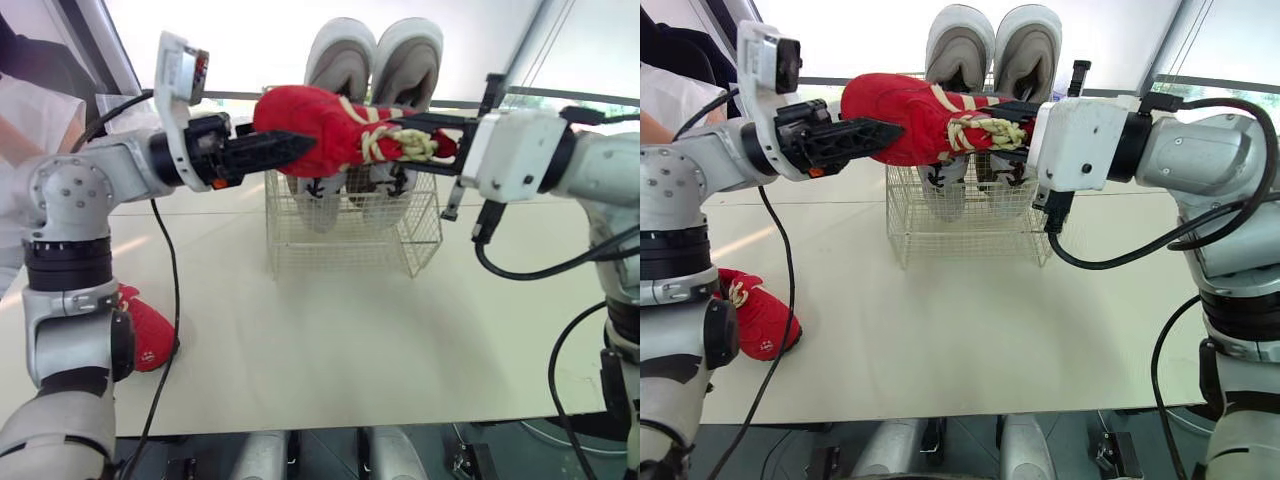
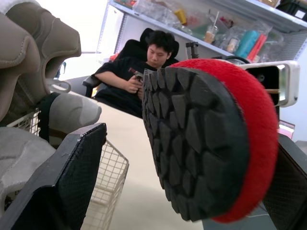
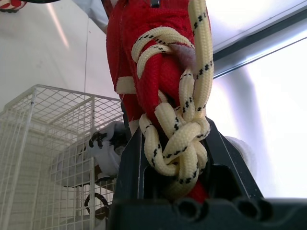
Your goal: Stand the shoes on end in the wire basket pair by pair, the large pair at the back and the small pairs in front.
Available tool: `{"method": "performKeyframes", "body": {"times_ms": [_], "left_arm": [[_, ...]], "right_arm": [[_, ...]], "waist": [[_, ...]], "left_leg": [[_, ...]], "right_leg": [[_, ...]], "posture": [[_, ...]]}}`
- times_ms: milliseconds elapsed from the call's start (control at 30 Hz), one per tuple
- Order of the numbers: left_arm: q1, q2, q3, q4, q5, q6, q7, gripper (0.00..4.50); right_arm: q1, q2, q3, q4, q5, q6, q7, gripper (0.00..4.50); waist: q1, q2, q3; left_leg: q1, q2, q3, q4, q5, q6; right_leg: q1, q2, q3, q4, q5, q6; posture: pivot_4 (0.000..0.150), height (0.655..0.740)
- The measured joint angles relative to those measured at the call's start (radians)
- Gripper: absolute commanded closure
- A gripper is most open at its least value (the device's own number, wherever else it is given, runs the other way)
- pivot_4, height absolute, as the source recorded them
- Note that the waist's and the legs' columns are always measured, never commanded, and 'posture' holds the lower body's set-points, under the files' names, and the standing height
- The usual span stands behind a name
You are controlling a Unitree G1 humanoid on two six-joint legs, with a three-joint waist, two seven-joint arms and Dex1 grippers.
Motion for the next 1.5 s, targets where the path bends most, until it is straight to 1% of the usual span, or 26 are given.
{"method": "performKeyframes", "body": {"times_ms": [133, 200, 233, 300, 333, 400, 433, 567, 633, 667, 700, 733, 767, 833, 900, 1000, 1100, 1267, 1433, 1500], "left_arm": [[0.004, -0.01, -0.003, -0.003, 0.01, 0.0, -0.008, 3.29], [0.006, -0.016, -0.003, -0.003, 0.021, 0.001, 0.003, 4.13], [0.009, -0.016, -0.002, -0.001, 0.022, 0.004, 0.012, 4.26], [0.019, -0.026, 0.002, 0.001, 0.021, 0.012, 0.028, 4.25], [0.025, -0.033, 0.005, 0.0, 0.017, 0.014, 0.035, 4.25], [0.033, -0.046, 0.017, 0.0, 0.012, 0.025, 0.055, 4.26], [0.04, -0.057, 0.038, 0.0, -0.009, 0.034, 0.073, 4.26], [0.047, -0.092, 0.12, 0.001, -0.099, 0.087, 0.157, 4.26], [0.048, -0.121, 0.177, 0.001, -0.17, 0.101, 0.209, 4.26], [0.048, -0.125, 0.196, 0.001, -0.19, 0.103, 0.224, 4.26], [0.048, -0.128, 0.215, 0.0, -0.215, 0.109, 0.246, 4.26], [0.054, -0.139, 0.232, -0.007, -0.243, 0.11, 0.268, 4.26], [0.064, -0.148, 0.239, -0.019, -0.264, 0.11, 0.28, 4.26], [0.08, -0.174, 0.241, -0.032, -0.293, 0.109, 0.315, 4.26], [0.088, -0.187, 0.241, -0.038, -0.309, 0.107, 0.342, 4.26], [0.09, -0.209, 0.241, -0.049, -0.325, 0.085, 0.375, 4.26], [0.094, -0.226, 0.235, -0.059, -0.328, 0.063, 0.397, 4.26], [0.128, -0.241, 0.234, -0.068, -0.33, 0.026, 0.418, 4.26], [0.146, -0.261, 0.221, -0.08, -0.329, -0.003, 0.428, 4.26], [0.153, -0.277, 0.217, -0.082, -0.329, -0.015, 0.436, 4.26]], "right_arm": [[-0.007, 0.006, 0.008, 0.012, -0.012, 0.016, 0.018, 4.17], [-0.01, 0.006, 0.008, 0.011, -0.011, 0.032, 0.028, 3.16], [-0.011, 0.006, 0.004, 0.006, 0.006, 0.054, 0.035, 2.67], [-0.011, 0.005, -0.014, -0.011, 0.061, 0.122, 0.045, 1.6], [-0.008, 0.002, -0.033, -0.019, 0.103, 0.176, 0.049, 1.19], [0.001, -0.002, -0.075, -0.033, 0.183, 0.269, 0.051, 0.18], [0.021, -0.002, -0.129, -0.042, 0.259, 0.345, 0.049, 0.0], [0.088, -0.005, -0.318, -0.043, 0.502, 0.579, -0.002, 0.0], [0.145, 0.013, -0.426, -0.032, 0.63, 0.689, -0.07, 0.0], [0.165, 0.026, -0.455, -0.02, 0.666, 0.721, -0.099, 0.0], [0.192, 0.061, -0.491, -0.005, 0.719, 0.76, -0.149, 0.0], [0.228, 0.125, -0.532, 0.004, 0.781, 0.787, -0.217, 0.0], [0.262, 0.173, -0.544, 0.015, 0.821, 0.803, -0.262, 0.0], [0.3, 0.288, -0.54, 0.031, 0.905, 0.825, -0.38, 0.0], [0.291, 0.368, -0.527, 0.031, 0.965, 0.821, -0.476, 0.0], [0.239, 0.494, -0.477, 0.018, 1.018, 0.773, -0.592, 0.0], [0.175, 0.567, -0.414, 0.008, 1.05, 0.726, -0.654, 0.0], [0.148, 0.576, -0.379, 0.004, 1.08, 0.67, -0.696, 0.0], [0.128, 0.583, -0.357, 0.022, 1.105, 0.638, -0.7, 0.0], [0.107, 0.587, -0.35, 0.034, 1.11, 0.626, -0.699, 0.53]], "waist": [[-0.001, 0.0, 0.0], [-0.001, 0.0, 0.0], [-0.001, 0.0, 0.0], [-0.001, 0.0, 0.0], [0.001, 0.0, 0.0], [0.002, 0.0, 0.0], [0.003, 0.0, 0.0], [0.004, 0.0, 0.0], [0.004, -0.002, -0.001], [0.003, -0.002, -0.001], [0.001, -0.003, -0.001], [-0.002, -0.004, -0.002], [-0.003, -0.004, -0.002], [-0.004, -0.003, -0.002], [-0.004, -0.002, -0.001], [-0.004, -0.002, -0.001], [-0.003, -0.002, -0.001], [0.001, -0.003, -0.002], [-0.004, -0.003, -0.002], [-0.005, -0.003, -0.002]], "left_leg": [[0.0, 0.0, 0.0, 0.0, 0.0, 0.0], [0.0, 0.0, 0.0, 0.0, 0.0, 0.0], [0.0, 0.0, 0.0, 0.0, 0.0, 0.0], [0.0, 0.0, 0.0, 0.0, 0.0, 0.0], [0.0, 0.0, -0.001, 0.0, 0.0, 0.0], [0.0, 0.0, -0.001, 0.0, 0.0, 0.0], [0.0, 0.0, -0.001, 0.0, 0.0, 0.0], [0.0, 0.0, -0.002, -0.001, 0.0, 0.0], [0.0, 0.0, -0.003, -0.001, 0.0, 0.0], [0.0, 0.0, -0.003, 0.0, 0.0, 0.0], [0.0, 0.0, -0.003, -0.001, 0.0, 0.0], [0.001, 0.0, -0.003, -0.001, 0.0, 0.0], [0.001, 0.0, -0.003, -0.001, 0.0, 0.0], [0.001, 0.0, -0.003, -0.001, 0.0, -0.001], [0.001, 0.0, -0.003, -0.001, 0.001, -0.002], [0.001, 0.001, -0.003, -0.001, 0.001, -0.002], [0.0, 0.0, -0.003, -0.001, 0.001, -0.002], [0.0, -0.001, -0.003, -0.001, 0.001, -0.002], [0.001, 0.0, -0.003, -0.002, 0.001, -0.002], [0.001, 0.0, -0.003, -0.002, 0.001, -0.002]], "right_leg": [[0.0, 0.0, 0.0, 0.0, 0.0, 0.0], [-0.001, 0.0, 0.0, 0.001, 0.0, 0.0], [-0.001, 0.0, 0.0, 0.001, 0.0, 0.0], [-0.001, -0.001, 0.0, 0.001, 0.0, 0.0], [-0.001, -0.001, 0.0, 0.001, 0.0, 0.0], [-0.001, -0.001, 0.0, 0.001, 0.0, 0.0], [0.0, -0.002, 0.0, 0.001, 0.0, 0.0], [0.0, -0.003, 0.001, 0.001, 0.0, 0.0], [0.0, -0.003, 0.0, 0.001, 0.0, 0.0], [0.0, -0.003, 0.0, 0.001, 0.0, 0.0], [0.0, -0.003, 0.001, 0.001, 0.0, 0.0], [0.001, -0.003, 0.001, 0.001, 0.0, 0.0], [0.0, -0.003, 0.001, 0.002, 0.0, 0.0], [-0.001, -0.002, 0.001, 0.003, 0.0, 0.0], [-0.002, -0.001, 0.002, 0.004, 0.0, 0.0], [-0.002, -0.001, 0.001, 0.004, 0.0, 0.0], [-0.002, 0.0, 0.0, 0.003, 0.001, -0.001], [0.0, -0.001, 0.0, 0.003, 0.001, -0.001], [-0.001, 0.0, -0.001, 0.003, 0.001, -0.001], [-0.001, 0.0, -0.001, 0.003, 0.001, -0.001]], "posture": [[0.15, 0.7347], [0.15, 0.7347], [0.15, 0.7347], [0.15, 0.7347], [0.15, 0.7347], [0.15, 0.7347], [0.15, 0.7347], [0.15, 0.7347], [0.15, 0.7347], [0.15, 0.7347], [0.15, 0.7347], [0.15, 0.7347], [0.15, 0.7347], [0.15, 0.7347], [0.15, 0.7347], [0.15, 0.7347], [0.15, 0.7347], [0.15, 0.7347], [0.15, 0.7347], [0.15, 0.7347]]}}
